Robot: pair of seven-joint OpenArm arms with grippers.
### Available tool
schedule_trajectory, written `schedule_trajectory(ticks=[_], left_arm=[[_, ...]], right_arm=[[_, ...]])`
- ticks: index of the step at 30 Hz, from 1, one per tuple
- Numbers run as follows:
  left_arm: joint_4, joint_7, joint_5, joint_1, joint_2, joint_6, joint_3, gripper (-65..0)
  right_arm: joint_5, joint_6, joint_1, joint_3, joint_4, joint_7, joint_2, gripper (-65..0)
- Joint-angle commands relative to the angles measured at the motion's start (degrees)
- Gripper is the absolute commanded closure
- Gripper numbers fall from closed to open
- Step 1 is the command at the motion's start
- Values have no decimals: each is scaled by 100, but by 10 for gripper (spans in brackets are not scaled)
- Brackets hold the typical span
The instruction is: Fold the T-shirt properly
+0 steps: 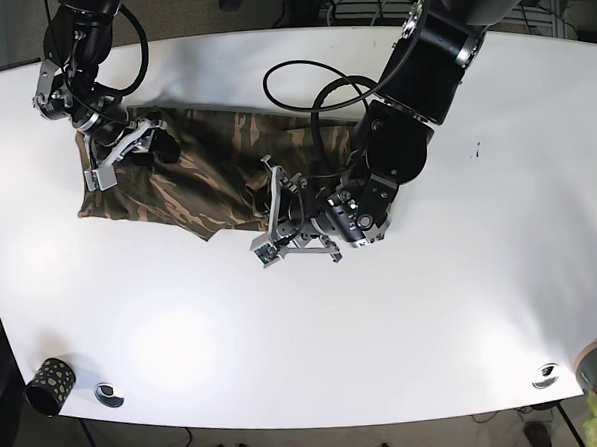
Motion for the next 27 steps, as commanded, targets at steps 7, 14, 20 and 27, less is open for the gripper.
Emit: schedule_trajectory(ticks=[7,14,20,27], left_arm=[[-232,-339,-19,-268,87,36,-64,-296],[-21,-365,-72,-330,306,36,-187,-429],[964,-339,-283,-40,306,-8,-574,-461],[1614,-84,-354,303,-212,-8,-636,-375]], right_arm=[[-131,-58,-14,-8,7,-217,34,-357],[-131,-58,-14,-17,7,-217,34,-357],[-131,-58,-5,-17,7,-217,34,-357],[-131,-58,-5,-17,7,-217,34,-357]])
